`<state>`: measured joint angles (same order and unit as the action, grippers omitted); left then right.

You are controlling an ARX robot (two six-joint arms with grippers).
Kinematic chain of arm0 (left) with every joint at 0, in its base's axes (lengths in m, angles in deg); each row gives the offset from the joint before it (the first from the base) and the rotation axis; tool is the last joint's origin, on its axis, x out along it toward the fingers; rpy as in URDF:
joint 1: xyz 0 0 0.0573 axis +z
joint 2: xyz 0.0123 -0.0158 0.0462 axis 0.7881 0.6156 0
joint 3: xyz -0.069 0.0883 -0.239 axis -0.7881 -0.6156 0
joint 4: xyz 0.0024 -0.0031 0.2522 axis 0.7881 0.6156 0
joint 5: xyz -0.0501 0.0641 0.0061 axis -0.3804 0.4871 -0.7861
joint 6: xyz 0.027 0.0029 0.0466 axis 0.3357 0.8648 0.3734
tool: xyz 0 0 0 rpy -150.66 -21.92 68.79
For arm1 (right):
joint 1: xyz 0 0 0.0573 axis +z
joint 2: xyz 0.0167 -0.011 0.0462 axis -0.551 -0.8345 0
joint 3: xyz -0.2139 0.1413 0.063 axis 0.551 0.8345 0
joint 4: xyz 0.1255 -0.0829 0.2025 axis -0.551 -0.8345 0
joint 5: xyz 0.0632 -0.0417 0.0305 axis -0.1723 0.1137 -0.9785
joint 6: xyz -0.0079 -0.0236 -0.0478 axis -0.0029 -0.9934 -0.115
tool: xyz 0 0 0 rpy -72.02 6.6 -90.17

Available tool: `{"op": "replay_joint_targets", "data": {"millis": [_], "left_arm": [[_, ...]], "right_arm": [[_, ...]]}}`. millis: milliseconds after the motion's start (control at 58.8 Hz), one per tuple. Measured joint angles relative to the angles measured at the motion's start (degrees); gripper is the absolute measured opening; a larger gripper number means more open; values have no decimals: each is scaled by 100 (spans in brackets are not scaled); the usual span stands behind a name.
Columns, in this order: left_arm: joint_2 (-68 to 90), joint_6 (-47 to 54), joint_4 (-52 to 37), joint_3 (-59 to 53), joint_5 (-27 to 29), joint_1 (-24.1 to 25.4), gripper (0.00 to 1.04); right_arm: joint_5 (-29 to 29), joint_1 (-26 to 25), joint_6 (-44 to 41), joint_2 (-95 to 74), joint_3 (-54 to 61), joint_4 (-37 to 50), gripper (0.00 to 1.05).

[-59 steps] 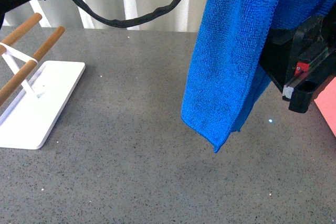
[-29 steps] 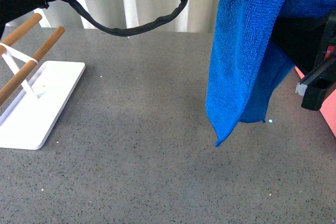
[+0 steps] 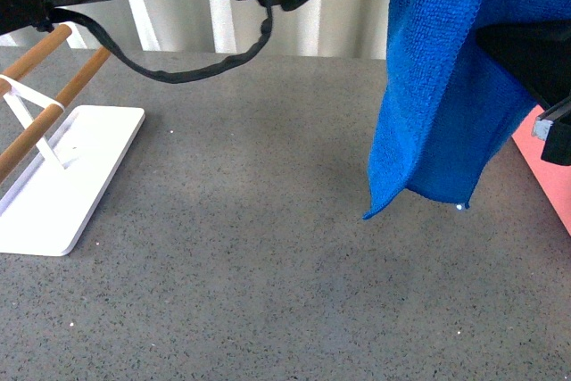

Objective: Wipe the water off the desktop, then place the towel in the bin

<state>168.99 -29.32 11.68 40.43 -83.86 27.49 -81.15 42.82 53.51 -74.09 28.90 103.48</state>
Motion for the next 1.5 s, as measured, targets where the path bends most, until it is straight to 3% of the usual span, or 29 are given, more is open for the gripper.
{"op": "replay_joint_targets", "data": {"millis": [238, 561, 731, 969, 1310, 1327, 1412, 1446, 1497], "left_arm": [[459, 693, 796, 72, 227, 723, 100], [549, 2173, 2559, 98, 358, 1788, 98], [-109, 2968, 3311, -116, -280, 2306, 98], [-1451, 3178, 3958, -382, -1241, 3130, 98], [-2846, 3300, 4533, -876, -1969, 4221, 98], [-2907, 3298, 4352, -962, -1753, 4214, 97], [-3368, 3244, 2057, -2081, 667, 4124, 77], [-3543, 3233, 1554, -2435, 1132, 4127, 70], [-3805, 3215, 1237, -2793, 1388, 4127, 59]], "right_arm": [[57, -72, -31, 122, 0, -173, 4], [116, -111, -39, 219, 0, -282, 4], [142, -129, -37, 229, 0, -282, 4], [201, -164, -33, 168, -2, -267, 4], [308, -136, -15, 50, -26, -251, 4], [308, -136, -13, 48, -26, -249, 4], [310, -142, -13, 35, -26, -236, 4], [308, -153, -15, 17, -26, -225, 4], [308, -175, -13, 2, -26, -219, 4]]}}
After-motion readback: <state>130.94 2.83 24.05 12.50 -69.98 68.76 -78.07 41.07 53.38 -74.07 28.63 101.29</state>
